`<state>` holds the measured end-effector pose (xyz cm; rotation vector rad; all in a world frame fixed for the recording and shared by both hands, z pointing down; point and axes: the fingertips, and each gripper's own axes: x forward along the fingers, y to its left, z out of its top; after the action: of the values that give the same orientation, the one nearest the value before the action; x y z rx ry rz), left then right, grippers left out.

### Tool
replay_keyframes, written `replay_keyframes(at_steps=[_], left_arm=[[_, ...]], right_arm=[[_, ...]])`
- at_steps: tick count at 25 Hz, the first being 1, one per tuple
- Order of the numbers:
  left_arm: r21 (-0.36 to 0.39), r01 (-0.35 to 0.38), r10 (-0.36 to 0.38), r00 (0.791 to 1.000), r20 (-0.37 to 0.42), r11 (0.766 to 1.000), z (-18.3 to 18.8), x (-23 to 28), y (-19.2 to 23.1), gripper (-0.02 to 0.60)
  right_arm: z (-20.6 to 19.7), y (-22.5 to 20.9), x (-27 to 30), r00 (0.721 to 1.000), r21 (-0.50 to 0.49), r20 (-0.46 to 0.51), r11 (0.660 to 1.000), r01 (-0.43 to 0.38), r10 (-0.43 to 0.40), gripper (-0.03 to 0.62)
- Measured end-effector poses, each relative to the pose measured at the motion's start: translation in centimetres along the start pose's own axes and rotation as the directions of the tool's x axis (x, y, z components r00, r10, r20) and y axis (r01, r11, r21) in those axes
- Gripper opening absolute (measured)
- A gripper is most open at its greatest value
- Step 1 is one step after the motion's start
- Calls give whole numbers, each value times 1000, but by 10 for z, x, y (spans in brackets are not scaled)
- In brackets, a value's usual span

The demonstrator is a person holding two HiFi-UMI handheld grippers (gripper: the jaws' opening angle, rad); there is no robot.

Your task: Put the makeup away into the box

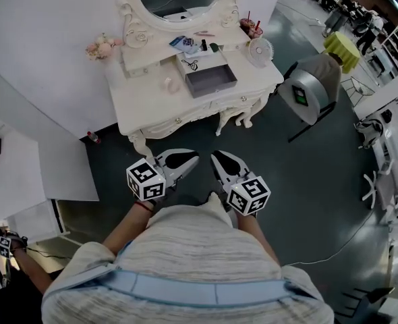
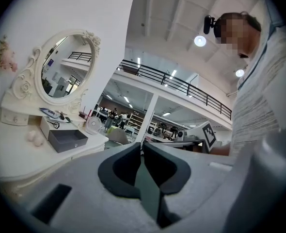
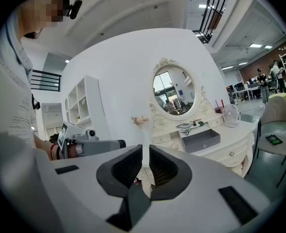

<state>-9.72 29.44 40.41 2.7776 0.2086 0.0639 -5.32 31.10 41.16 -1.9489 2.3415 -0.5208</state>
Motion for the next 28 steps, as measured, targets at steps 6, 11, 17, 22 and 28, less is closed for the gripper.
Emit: replay_keyframes(at_steps=[6,11,17,22,28], left_arm=[[5,-65,65,998,24,998,15,63,23,17],[6,-102,101,994,39,995,30,113,31,17],[11,-128,128,991,34,992,27,156,38,17],[2,-164,164,986,20,986,25,173,50,17],[3,-203,203,979,38,979,31,174,82,17]], right_arm=[[31,-62,5,998,-29,-7,998,-56,56,11],[58,-107,2,995,-45,-19,994,-100,100,11],[69,-148,0,990,-58,-14,989,-139,139,11],[71,-169,9,985,-44,-30,984,-170,169,11],[70,-184,36,978,-42,-47,978,-206,204,11]])
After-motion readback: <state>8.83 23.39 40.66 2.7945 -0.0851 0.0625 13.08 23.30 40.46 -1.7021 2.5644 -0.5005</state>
